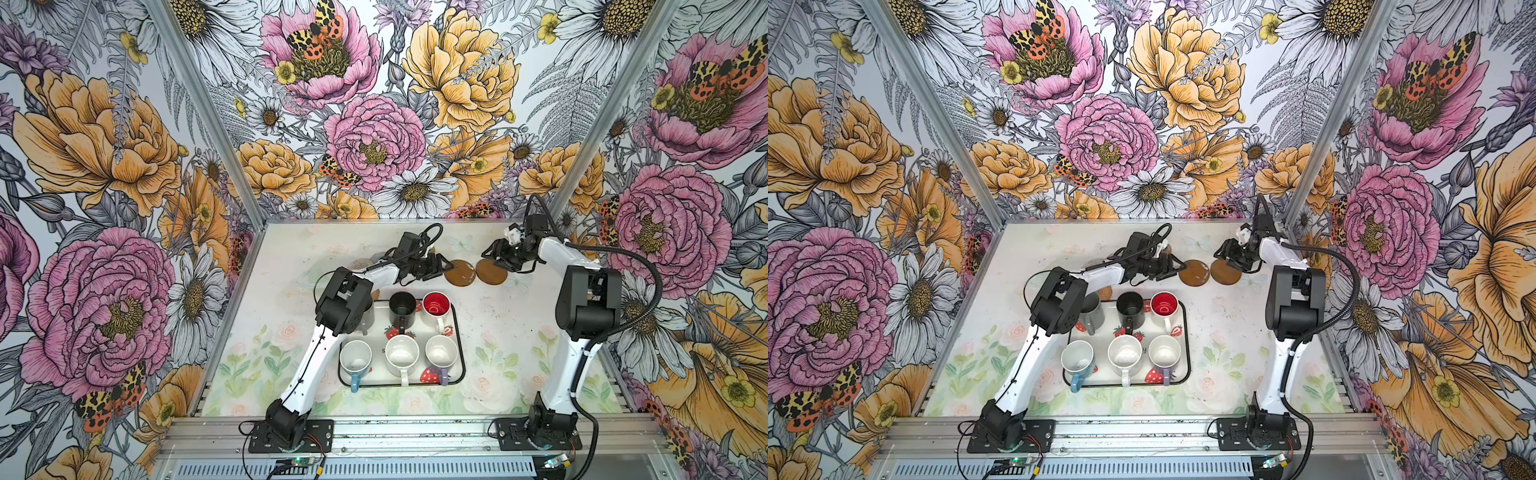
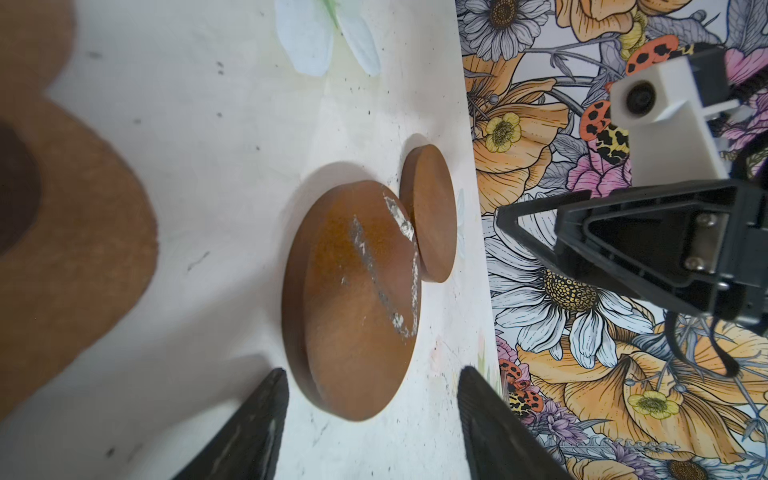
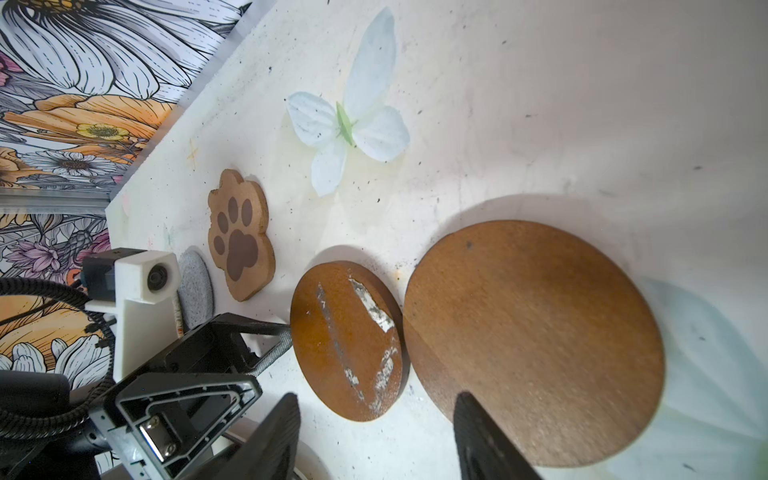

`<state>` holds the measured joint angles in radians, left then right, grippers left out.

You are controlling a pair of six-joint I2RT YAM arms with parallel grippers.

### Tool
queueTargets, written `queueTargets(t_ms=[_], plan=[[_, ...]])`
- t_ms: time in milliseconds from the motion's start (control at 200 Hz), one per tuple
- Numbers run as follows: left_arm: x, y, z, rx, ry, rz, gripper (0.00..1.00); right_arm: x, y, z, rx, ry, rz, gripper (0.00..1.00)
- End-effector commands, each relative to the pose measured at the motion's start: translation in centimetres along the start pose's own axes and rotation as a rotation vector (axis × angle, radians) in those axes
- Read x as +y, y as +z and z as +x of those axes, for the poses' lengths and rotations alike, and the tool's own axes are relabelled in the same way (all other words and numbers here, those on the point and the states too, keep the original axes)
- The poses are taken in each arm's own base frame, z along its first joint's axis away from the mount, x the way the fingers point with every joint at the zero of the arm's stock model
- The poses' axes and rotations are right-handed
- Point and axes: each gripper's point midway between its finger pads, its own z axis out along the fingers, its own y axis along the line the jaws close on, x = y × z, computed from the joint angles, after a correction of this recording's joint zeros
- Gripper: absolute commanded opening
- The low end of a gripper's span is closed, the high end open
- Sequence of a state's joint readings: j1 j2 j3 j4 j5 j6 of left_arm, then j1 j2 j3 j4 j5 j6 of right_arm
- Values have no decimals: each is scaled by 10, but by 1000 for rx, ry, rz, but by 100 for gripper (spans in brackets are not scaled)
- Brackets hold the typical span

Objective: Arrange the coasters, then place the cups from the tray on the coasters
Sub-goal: 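Move both grippers over to the cork paw-print coaster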

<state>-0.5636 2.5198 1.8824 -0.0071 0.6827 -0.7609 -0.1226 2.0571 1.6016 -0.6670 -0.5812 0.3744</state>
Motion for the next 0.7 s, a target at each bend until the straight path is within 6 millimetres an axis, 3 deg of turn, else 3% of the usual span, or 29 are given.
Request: queueTargets(t_ms=[0, 165, 275, 480, 696], plan=[[17, -28, -16, -71, -34, -79, 68, 37, -13, -3, -39, -82, -50, 62], [4, -63, -35, -142, 7, -93, 68, 64, 2, 1, -21, -123, -70, 62], [1, -80, -48, -174, 24, -95, 69, 85, 26, 8, 17, -149, -86, 60], [20, -102, -75, -204, 21, -145, 69, 109, 64, 8, 51, -165, -100, 57], [47, -104, -97, -183, 48, -245, 69, 126, 94, -3, 50, -157, -116, 57]])
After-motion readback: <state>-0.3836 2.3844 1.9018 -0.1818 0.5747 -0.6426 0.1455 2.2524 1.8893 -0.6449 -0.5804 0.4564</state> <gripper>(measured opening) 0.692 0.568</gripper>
